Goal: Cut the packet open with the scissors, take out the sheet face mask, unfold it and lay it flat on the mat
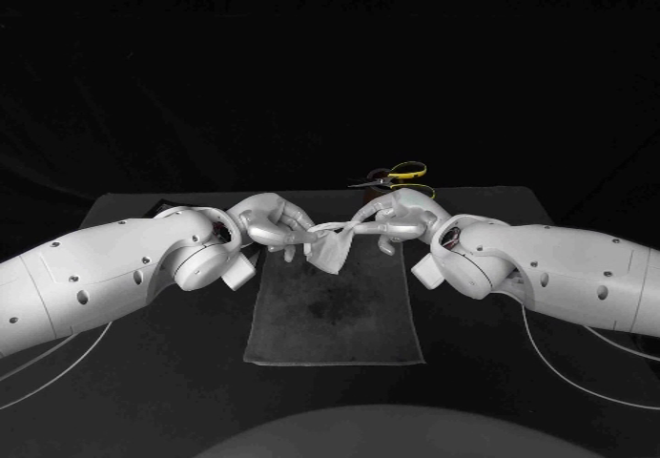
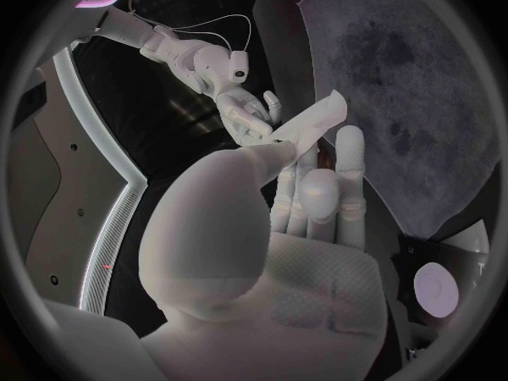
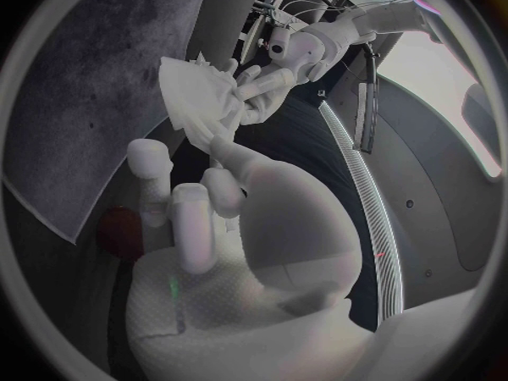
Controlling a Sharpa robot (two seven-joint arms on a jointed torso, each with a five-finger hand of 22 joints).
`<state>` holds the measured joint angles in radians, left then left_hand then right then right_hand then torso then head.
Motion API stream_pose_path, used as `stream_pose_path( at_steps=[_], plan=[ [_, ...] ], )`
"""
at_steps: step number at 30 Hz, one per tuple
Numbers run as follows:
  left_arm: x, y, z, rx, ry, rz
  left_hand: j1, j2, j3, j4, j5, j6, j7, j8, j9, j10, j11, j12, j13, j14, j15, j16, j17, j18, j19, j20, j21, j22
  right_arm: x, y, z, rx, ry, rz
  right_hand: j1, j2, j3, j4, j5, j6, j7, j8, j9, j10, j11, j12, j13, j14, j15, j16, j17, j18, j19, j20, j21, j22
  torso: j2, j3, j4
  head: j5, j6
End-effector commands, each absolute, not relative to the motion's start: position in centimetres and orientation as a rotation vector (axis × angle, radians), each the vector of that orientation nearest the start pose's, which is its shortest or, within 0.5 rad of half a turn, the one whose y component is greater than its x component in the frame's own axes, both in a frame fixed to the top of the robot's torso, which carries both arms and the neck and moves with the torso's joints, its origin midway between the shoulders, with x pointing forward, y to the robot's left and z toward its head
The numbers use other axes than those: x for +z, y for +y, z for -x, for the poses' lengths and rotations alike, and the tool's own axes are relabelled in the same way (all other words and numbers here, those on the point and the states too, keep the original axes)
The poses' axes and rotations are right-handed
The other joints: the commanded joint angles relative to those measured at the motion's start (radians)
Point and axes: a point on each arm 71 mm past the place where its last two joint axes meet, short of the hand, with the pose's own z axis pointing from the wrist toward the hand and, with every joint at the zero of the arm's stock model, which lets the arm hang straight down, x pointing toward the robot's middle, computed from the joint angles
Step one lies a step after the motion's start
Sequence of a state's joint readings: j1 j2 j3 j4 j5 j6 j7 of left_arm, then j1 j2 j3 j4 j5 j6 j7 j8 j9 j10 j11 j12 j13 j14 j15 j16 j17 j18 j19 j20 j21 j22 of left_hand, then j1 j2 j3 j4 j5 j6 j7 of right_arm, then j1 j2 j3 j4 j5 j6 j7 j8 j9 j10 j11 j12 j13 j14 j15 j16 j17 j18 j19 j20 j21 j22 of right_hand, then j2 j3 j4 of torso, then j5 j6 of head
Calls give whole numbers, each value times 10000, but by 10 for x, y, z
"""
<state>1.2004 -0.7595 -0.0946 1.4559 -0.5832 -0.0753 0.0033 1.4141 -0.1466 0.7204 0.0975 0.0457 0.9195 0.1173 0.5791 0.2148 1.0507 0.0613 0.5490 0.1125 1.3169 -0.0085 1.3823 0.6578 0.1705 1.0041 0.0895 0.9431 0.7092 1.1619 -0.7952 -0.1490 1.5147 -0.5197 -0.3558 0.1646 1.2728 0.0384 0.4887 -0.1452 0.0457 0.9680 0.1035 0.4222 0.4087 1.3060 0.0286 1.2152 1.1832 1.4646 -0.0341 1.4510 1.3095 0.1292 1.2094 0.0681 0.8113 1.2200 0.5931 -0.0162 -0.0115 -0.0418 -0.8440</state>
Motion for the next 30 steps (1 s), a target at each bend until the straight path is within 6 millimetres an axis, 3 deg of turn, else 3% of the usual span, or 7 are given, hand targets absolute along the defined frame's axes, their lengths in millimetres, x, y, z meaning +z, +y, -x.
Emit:
stream_pose_path(
  at_steps=[1, 19, 30],
  plan=[
    [-217, 172, -485, -11895, 20212, 4977, -29, 35, 32, -40, 30, 8, 78, 50, 518, 50, -19, 31, 15, 60, -13, 63, 19, 135, -22, -21, 57, 14, -239, -183, -465, 11318, 18843, -5691, -76, 11, 82, -35, 27, -50, 3, 112, 42, 69, -39, 15, -28, 350, -53, 63, 127, 165, 85, 19, 74, 33, -1, 3, -5, -6, 24],
    [-182, 173, -502, -11495, 19622, 4143, -84, -12, 39, -97, 29, -1, 88, 84, 573, 122, -26, 112, 60, 91, -16, 88, 63, 134, -9, -24, 92, 39, -202, -174, -478, 8951, 19410, -3069, -235, -118, 394, -211, 28, -66, -34, 355, 136, 203, -83, 34, -24, 431, -101, 122, 270, 116, 283, -22, 388, 216, 3, 6, 12, 58, 103],
    [-177, 174, -506, -11217, 19585, 4025, -89, -60, 51, -146, 30, -46, 87, 70, 587, 132, -36, 142, 77, 90, -25, 87, 47, 137, -8, -29, 108, 52, -163, -172, -488, 8240, 18439, -2484, -315, -176, 518, -253, 28, -55, -61, 442, 159, 297, -112, 74, 6, 481, -130, 151, 338, 91, 395, -48, 545, 300, -4, -6, 9, 51, 152]
  ],
)
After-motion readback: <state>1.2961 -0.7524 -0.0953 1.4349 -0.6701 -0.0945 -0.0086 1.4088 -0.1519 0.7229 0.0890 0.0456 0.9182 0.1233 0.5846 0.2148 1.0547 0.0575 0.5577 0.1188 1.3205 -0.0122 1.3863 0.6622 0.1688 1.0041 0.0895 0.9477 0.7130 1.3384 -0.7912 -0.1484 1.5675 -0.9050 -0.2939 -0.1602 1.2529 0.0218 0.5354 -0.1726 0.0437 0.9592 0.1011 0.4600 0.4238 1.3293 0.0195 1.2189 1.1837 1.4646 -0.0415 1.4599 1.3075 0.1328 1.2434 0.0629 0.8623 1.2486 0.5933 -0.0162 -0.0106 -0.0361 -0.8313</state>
